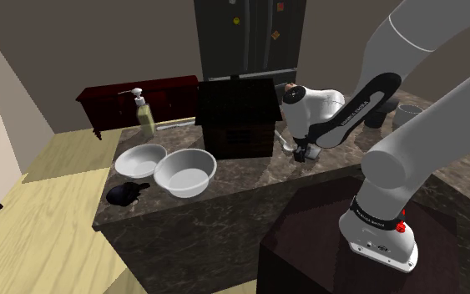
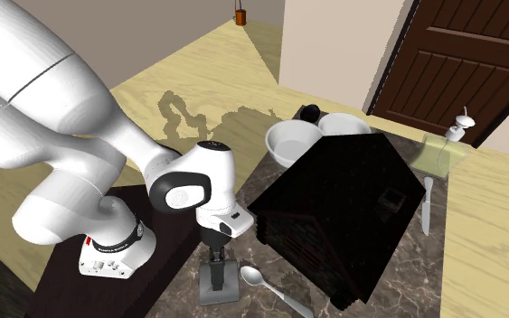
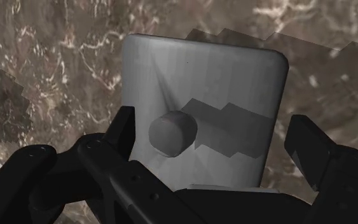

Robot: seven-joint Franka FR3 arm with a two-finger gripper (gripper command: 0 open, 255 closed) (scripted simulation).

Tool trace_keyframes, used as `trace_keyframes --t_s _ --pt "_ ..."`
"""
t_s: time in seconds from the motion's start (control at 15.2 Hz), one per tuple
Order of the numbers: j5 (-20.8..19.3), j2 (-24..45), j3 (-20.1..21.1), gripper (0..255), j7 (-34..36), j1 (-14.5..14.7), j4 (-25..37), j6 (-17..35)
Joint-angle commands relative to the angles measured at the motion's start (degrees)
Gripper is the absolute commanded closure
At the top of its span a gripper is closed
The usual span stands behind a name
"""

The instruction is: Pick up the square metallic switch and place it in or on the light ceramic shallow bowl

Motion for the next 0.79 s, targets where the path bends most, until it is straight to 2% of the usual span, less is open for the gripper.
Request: trace_keyframes --t_s 0.0,0.07,0.13,0.73 --pt "0.0 0.0 0.0 0 0.0 0.0 0.0 0.0" --pt "0.0 0.0 0.0 0 0.0 0.0 0.0 0.0" --pt "0.0 0.0 0.0 255 0.0 0.0 0.0 0.0" --pt "0.0 0.0 0.0 255 0.0 0.0 0.0 0.0"
